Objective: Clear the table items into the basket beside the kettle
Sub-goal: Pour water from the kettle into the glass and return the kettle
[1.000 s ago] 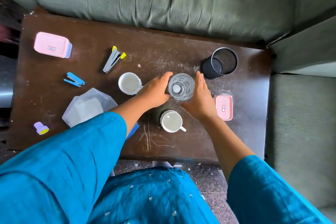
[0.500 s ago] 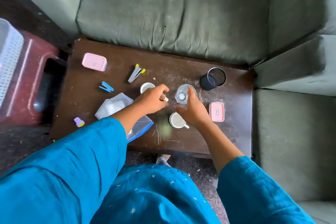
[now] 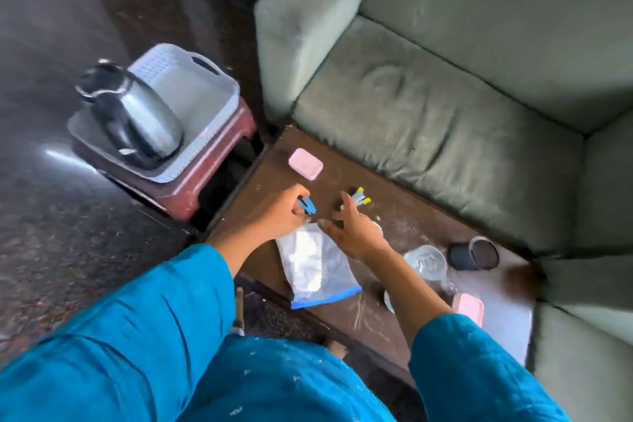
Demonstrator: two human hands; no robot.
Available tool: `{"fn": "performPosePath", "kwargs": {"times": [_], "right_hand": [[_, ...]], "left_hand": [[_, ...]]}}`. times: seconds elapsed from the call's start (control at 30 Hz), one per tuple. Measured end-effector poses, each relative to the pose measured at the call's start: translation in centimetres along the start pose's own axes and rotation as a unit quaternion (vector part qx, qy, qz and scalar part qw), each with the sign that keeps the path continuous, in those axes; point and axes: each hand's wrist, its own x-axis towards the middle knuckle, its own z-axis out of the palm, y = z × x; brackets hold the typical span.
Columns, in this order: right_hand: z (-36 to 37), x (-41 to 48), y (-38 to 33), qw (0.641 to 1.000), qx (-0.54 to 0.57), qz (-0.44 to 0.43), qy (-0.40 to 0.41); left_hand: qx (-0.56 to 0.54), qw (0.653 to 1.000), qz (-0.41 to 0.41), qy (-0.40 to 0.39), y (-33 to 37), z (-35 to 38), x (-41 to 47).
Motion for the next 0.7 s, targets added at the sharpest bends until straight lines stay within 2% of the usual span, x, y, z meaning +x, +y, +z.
{"fn": "performPosePath", "kwargs": {"times": [0.27,0.47,0.57,0.7], "right_hand": [[5.7,7.3,-16.6,0.991,-0.004,-0.112,-0.073],[10.7,11.9,-24.4,0.985,-0.011,-0.135,-0.103],[13.2,14.1,-27.6,0.985,0.001,-0.143,-0.096],[15.9,16.3,-30.8,0.985,0.036,-0.150,-0.080]], "left_hand": [[-0.024,0.992,-0.050,0.117,-10.7,-12.8,-1.6],[-0.064,0.975,-0.074,0.197,-17.2,-18.3,-2.7],[-0.078,0.961,-0.083,0.250,-19.7,-20.0,-2.9],[-0.137,0.944,-0.103,0.284,-21.5,-21.0,-2.2]]}}
